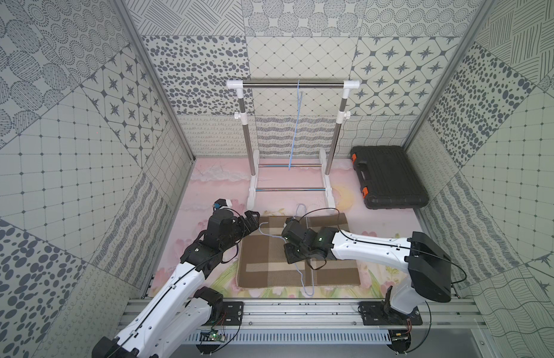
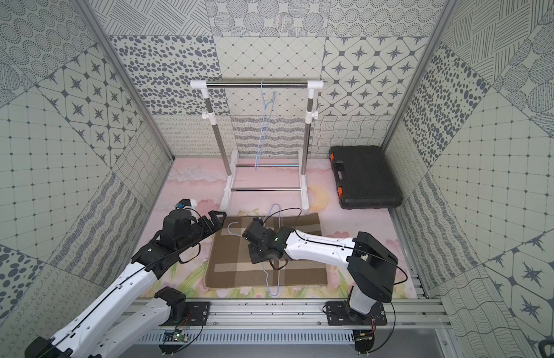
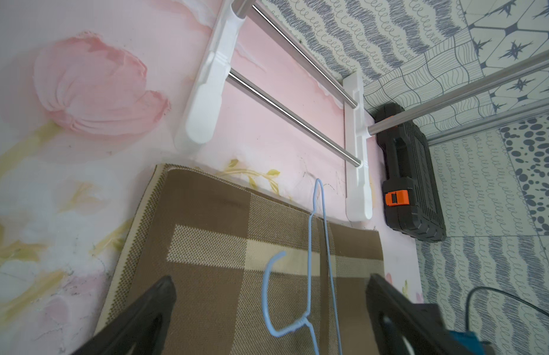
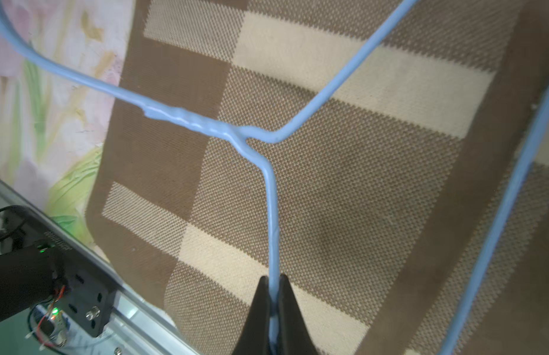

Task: Hang the scarf on the hanger
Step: Place the hanger at the center of the board.

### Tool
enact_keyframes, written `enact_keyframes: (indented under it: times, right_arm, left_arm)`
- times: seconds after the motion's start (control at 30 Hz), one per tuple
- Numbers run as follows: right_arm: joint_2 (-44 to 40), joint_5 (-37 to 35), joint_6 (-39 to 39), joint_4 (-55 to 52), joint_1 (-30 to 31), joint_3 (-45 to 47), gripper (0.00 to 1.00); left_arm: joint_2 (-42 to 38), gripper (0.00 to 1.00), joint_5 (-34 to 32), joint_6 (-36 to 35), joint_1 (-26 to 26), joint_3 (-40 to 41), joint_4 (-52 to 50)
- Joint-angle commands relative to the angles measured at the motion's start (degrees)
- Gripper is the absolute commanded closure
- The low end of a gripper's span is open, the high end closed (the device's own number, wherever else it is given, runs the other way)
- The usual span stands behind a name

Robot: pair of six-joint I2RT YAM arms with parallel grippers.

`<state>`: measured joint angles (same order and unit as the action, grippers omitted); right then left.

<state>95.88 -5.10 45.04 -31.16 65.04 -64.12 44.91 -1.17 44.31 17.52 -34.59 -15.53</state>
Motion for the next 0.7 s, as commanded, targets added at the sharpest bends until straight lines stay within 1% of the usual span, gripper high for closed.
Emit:
enact_keyframes:
  times: [0.0,0.17,0.3,0.47,0.57,0.67]
  right_arm:
    - [3.69,-4.70,6.18,2.06,1.38,-2.94,1.00]
    - [8.06,-5.30,6.27,2.59,2.20,-4.92,1.00]
    - [7.21,-7.22,4.45,2.52,2.16,-3.86,1.00]
    - [7.14,-4.75,1.73,2.53,2.30,-3.32,1.00]
    - [6.47,-4.53,-0.88,1.88,3.38,-2.98,1.00]
    - [5.29,-4.21,-1.87,1.80,4.10,-1.59,1.00]
  left_arm:
    - [-7.53,0.01,3.14,7.68,0.81,3.97,-5.17]
    - [-12.98,0.01,3.37,9.81,1.30,6.55,-8.69]
    - [-15.21,0.01,1.69,9.74,1.79,6.27,-9.78]
    - [-13.18,0.01,2.10,10.72,2.23,6.52,-8.18]
    - [-12.04,0.01,-0.35,11.04,4.48,6.30,-7.43]
    - [-10.87,0.01,-2.38,11.22,6.42,6.03,-6.64]
